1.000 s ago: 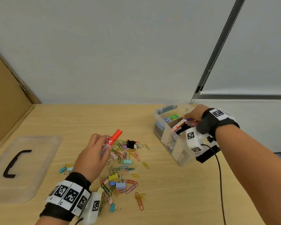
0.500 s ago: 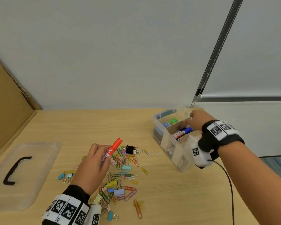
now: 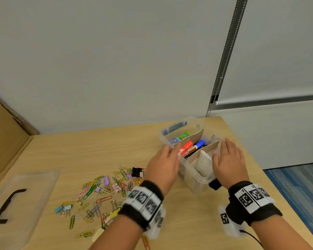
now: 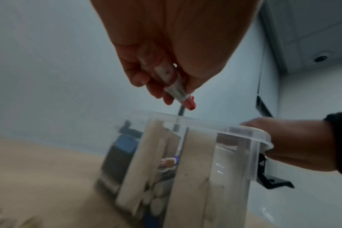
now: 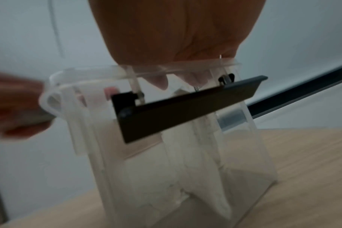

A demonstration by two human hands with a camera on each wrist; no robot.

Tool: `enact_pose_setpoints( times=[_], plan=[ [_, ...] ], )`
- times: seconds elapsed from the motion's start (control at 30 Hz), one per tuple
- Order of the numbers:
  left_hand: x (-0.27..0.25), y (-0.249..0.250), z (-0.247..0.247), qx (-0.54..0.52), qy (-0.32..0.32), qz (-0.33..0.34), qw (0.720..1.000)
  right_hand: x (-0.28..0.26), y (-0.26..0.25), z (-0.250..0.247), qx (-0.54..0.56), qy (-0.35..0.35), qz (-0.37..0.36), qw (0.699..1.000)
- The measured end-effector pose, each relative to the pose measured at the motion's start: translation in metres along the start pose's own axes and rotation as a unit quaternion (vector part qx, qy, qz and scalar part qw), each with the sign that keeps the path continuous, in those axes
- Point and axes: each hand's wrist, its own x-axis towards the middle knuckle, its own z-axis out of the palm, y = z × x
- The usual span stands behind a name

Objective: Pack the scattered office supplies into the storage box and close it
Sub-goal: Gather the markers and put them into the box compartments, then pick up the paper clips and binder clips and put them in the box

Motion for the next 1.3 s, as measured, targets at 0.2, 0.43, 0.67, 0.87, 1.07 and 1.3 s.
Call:
enact_pose_setpoints(
  times=[0.2, 0.43, 0.67, 0.87, 1.07, 1.3],
  plan=[
    [0.075, 0.036, 0.03, 0.092, -0.095, -0.011, 0.991, 0.001, 0.003, 0.003, 0.013, 0.017, -0.022, 1.0],
    [0.106, 0.024, 0.055, 0.048, -0.206, -0.038, 0.977, 0.002, 0.002, 0.004, 0.006, 0.008, -0.035, 0.999],
    [0.096, 0.023, 0.055, 0.053, -0.141, -0.04, 0.988, 0.005, 0.001, 0.004, -0.017, -0.007, -0.052, 0.999],
    [0.054, -0.001, 0.013, -0.132, 0.012, 0.044, 0.99, 0.006, -0.002, -0.005, -0.009, -0.043, -0.037, 0.998],
    [-0.018, -0.094, -0.021, -0.085, 0.004, -0.062, 0.994, -0.012, -0.052, -0.022, 0.041, 0.02, -0.12, 0.992],
    [-0.035, -0.15, -0.004, 0.049, -0.154, -0.105, 0.981, -0.037, -0.137, 0.021, 0.137, -0.041, -0.29, 0.946]
  ],
)
